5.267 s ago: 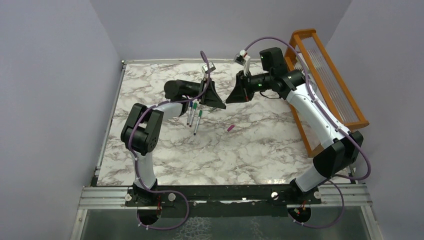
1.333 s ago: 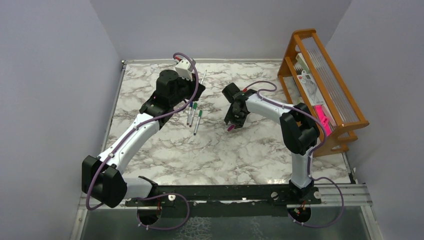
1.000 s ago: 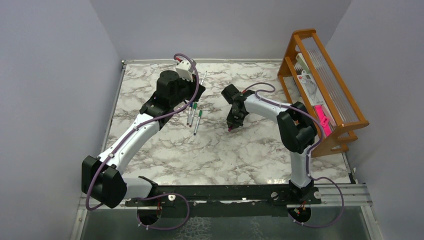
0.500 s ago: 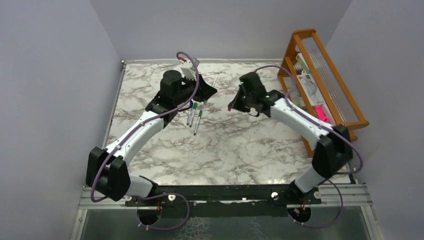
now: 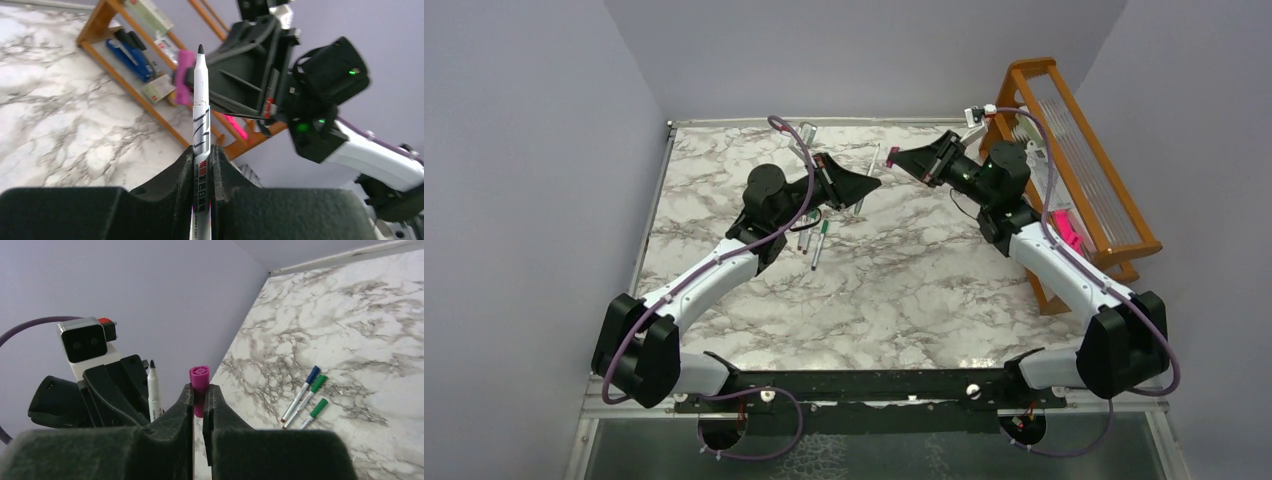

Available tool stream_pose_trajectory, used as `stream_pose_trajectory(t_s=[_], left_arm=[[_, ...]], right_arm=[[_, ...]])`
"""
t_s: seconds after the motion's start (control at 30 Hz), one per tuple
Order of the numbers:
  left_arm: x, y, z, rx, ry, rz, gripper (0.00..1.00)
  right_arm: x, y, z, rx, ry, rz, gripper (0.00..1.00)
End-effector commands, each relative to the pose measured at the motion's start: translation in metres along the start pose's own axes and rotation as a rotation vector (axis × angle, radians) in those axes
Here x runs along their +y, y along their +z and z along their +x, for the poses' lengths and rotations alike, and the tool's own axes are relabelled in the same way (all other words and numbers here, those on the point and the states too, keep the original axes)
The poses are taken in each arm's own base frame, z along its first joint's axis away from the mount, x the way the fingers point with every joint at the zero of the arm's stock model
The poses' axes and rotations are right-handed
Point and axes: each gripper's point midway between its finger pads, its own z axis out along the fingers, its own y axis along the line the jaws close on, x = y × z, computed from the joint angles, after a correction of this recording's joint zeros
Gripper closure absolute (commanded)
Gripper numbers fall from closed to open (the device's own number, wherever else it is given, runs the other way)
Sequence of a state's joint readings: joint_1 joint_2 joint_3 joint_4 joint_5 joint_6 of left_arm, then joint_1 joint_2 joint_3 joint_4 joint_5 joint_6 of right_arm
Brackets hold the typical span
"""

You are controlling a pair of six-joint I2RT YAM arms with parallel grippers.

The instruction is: Insert the pens into the pen caps

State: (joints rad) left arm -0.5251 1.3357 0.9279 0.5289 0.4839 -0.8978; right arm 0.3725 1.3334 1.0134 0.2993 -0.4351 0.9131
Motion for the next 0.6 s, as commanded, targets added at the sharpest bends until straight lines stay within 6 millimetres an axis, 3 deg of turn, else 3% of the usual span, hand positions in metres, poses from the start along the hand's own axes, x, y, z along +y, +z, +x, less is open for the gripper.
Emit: stream_pose_trajectory(t_s=[0.0, 0.57], left_arm=[[-0.047, -0.002, -0.013, -0.072, 0.031, 0.196, 1.0], [-0.04, 0.003, -0.007, -0.078, 0.041, 0.194, 1.0]], right_arm=[[0.036, 0.009, -0.012, -0.02, -0.018, -0.217, 0.99], [0.057, 0.013, -0.044, -0.14, 0.057, -0.348, 0.99]])
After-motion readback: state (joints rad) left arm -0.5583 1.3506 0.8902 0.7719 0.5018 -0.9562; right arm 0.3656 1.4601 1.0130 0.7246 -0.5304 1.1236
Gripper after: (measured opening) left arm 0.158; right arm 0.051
